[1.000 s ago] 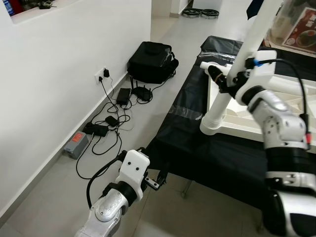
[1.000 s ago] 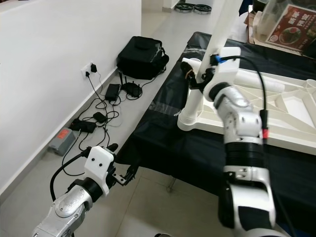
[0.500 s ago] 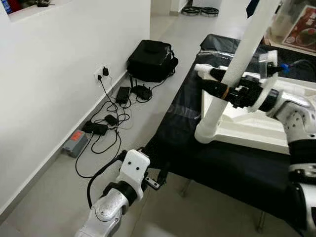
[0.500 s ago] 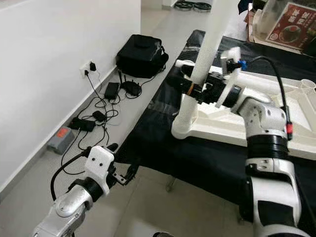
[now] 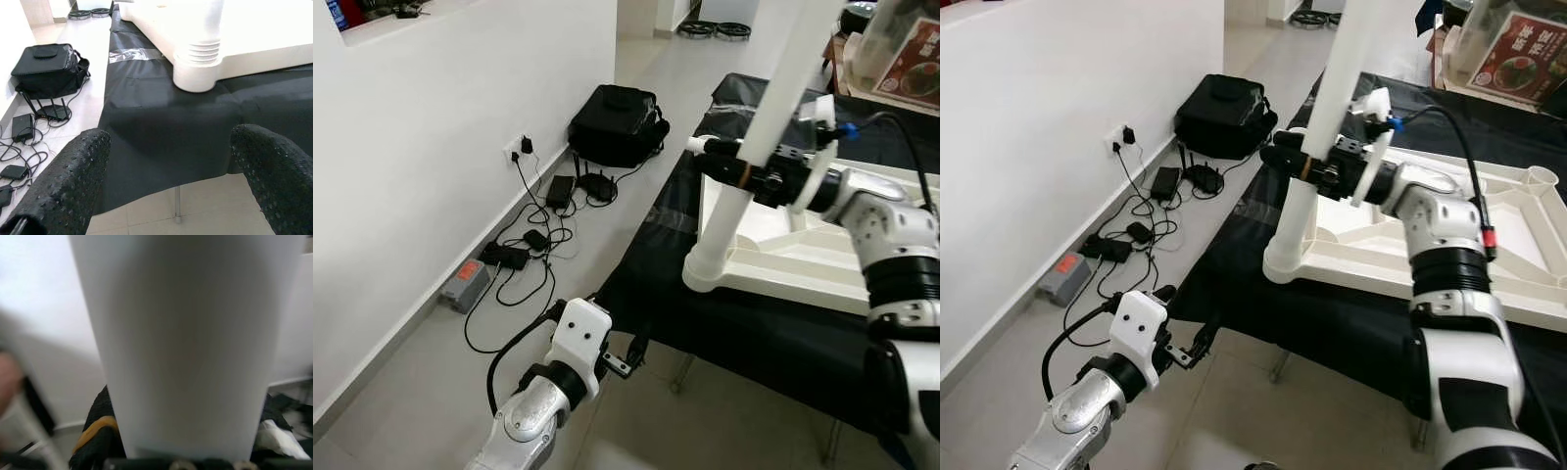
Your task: Building children table
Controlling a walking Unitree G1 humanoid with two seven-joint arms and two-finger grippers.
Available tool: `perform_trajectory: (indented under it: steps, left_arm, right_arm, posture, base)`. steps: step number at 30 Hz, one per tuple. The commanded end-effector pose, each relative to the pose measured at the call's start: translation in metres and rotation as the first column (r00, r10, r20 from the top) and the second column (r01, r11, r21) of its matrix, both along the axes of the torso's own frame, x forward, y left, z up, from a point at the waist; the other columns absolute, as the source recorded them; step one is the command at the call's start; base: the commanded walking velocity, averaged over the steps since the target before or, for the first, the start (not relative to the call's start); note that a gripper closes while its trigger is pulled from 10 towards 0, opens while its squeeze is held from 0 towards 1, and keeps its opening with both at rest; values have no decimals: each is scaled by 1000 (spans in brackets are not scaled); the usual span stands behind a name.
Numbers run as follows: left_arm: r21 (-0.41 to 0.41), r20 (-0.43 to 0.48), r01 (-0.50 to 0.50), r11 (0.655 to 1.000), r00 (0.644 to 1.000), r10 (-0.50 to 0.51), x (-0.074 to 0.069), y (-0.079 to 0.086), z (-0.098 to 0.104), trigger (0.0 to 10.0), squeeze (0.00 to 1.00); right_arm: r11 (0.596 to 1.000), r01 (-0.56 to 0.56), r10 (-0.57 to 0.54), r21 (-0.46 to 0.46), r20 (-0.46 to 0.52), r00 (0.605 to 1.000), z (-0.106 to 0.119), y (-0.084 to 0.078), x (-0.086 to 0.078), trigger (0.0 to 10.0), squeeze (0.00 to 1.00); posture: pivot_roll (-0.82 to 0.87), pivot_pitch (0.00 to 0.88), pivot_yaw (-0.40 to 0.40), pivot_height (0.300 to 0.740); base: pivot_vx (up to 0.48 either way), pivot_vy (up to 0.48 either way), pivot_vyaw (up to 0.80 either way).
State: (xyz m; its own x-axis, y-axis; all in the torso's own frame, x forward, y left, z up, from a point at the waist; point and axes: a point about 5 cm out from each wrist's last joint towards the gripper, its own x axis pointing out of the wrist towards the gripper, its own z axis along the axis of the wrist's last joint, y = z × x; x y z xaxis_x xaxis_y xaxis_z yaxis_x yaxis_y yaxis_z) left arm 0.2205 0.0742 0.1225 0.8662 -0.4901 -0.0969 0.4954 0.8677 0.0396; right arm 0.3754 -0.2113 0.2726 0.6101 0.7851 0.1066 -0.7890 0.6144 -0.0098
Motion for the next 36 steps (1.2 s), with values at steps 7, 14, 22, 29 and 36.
perform_trajectory:
  steps: [7, 14, 22, 29, 36]
  left_arm:
    - [20, -9, 1, 1000, 1000, -1, 0, 0, -4, 10000, 0]
    - [25, -8, 7, 1000, 1000, -7, 0, 1, -4, 10000, 0]
    - [31, -7, 11, 999, 1000, -10, 0, 1, -3, 10000, 0]
    - [34, -8, 8, 999, 1000, -8, 0, 1, -4, 10000, 0]
    - [23, -8, 2, 1000, 1000, -1, 0, 1, -3, 10000, 0]
  right_arm:
    - [913, 407, -404, 19, -97, 910, -25, -24, 8, 0, 0]
    - [606, 787, -795, -115, -89, 600, -49, -44, 6, 0, 0]
    - [161, 982, -986, -96, -66, 155, -55, -41, -16, 0, 0]
    - [83, 995, -991, -50, -112, 77, -51, -19, -14, 0, 0]
    - [496, 866, -859, 61, -116, 499, -29, 12, 12, 10000, 1000]
  posture:
    - [149, 83, -85, 740]
    - [140, 88, -73, 740]
    - [142, 94, -76, 740]
    - [151, 100, -77, 740]
    - [142, 101, -84, 740]
  base:
    - [0, 0, 0]
    - [0, 0, 0]
    - [0, 0, 0]
    - [0, 0, 0]
    - [0, 0, 0]
